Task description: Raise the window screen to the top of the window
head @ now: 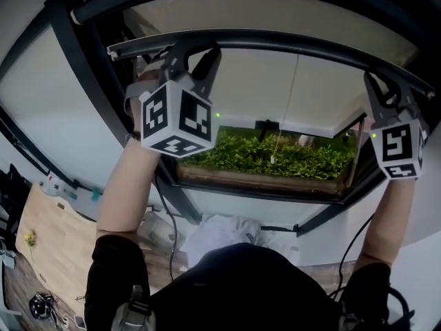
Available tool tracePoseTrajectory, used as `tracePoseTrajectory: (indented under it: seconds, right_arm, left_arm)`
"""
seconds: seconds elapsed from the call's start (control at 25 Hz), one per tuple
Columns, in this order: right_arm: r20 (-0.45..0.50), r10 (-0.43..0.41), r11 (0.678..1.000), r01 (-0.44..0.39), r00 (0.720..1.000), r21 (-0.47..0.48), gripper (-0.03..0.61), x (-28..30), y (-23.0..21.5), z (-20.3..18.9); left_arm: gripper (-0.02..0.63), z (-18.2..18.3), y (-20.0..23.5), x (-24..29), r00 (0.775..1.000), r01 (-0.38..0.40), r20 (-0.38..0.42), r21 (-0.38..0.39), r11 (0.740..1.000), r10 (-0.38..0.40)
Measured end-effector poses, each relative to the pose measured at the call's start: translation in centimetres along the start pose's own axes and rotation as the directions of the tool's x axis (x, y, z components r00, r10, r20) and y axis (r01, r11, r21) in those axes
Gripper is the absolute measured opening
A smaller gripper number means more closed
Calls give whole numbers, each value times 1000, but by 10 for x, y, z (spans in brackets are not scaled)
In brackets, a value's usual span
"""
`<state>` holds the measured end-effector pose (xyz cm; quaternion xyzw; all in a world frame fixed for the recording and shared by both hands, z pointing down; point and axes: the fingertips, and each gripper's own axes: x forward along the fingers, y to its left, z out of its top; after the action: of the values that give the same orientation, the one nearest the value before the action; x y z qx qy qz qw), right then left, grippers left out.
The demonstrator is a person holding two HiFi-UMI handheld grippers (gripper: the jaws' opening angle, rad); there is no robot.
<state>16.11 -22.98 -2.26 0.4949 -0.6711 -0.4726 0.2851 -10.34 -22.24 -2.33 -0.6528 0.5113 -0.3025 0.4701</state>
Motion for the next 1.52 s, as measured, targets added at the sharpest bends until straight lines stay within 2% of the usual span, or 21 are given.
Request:
tracePoseTrajectory:
  seconds: [0.12,0.16,0.24,0.32,0.4,0.56,0.68,0.92,1.12,1.28,1.4,1.52]
  right_arm:
    - [19,-19,1000,19,1000,6,37,-4,-12,7]
    - [14,-13,1000,13,1000,6,37,-5,-15,9]
    - [-20,36,999,-36,999,2,0,-2,-13,7]
    - [-53,73,997,-74,996,-12,0,6,-7,1]
    - [-55,71,997,-72,996,-17,0,9,-9,1]
    - [17,15,1000,-15,1000,-7,0,2,-25,21]
    - [45,1,1000,0,999,-19,0,3,-26,30]
    - [64,6,1000,-6,998,-3,0,5,-15,30]
    - [70,17,999,-20,997,41,0,7,-5,20]
    - [37,13,997,-16,999,75,0,11,3,5]
    - [24,1,991,-4,1000,136,0,12,3,-5]
    - [61,-11,977,-2,998,215,0,9,2,-10]
  left_arm:
    - [30,3,9,-3,1000,9,-10,-9,1000,-9]
    - [6,1,9,-1,999,29,-27,-7,1000,-30]
    - [6,-4,3,7,996,77,-55,3,997,-77]
    - [6,-6,4,12,996,74,-55,20,997,-73]
    - [6,4,16,4,999,36,-24,17,999,-36]
    - [6,49,45,-20,991,-69,114,-2,998,69]
    - [6,56,44,-18,989,-55,137,-26,998,58]
    - [6,45,28,-10,990,14,138,-113,994,2]
    - [6,39,18,-7,990,33,139,-155,987,-11]
    - [6,35,8,-3,988,57,151,-192,980,-28]
    - [6,33,1,-1,986,70,163,-219,973,-34]
    - [6,33,-2,1,983,39,183,-237,971,5]
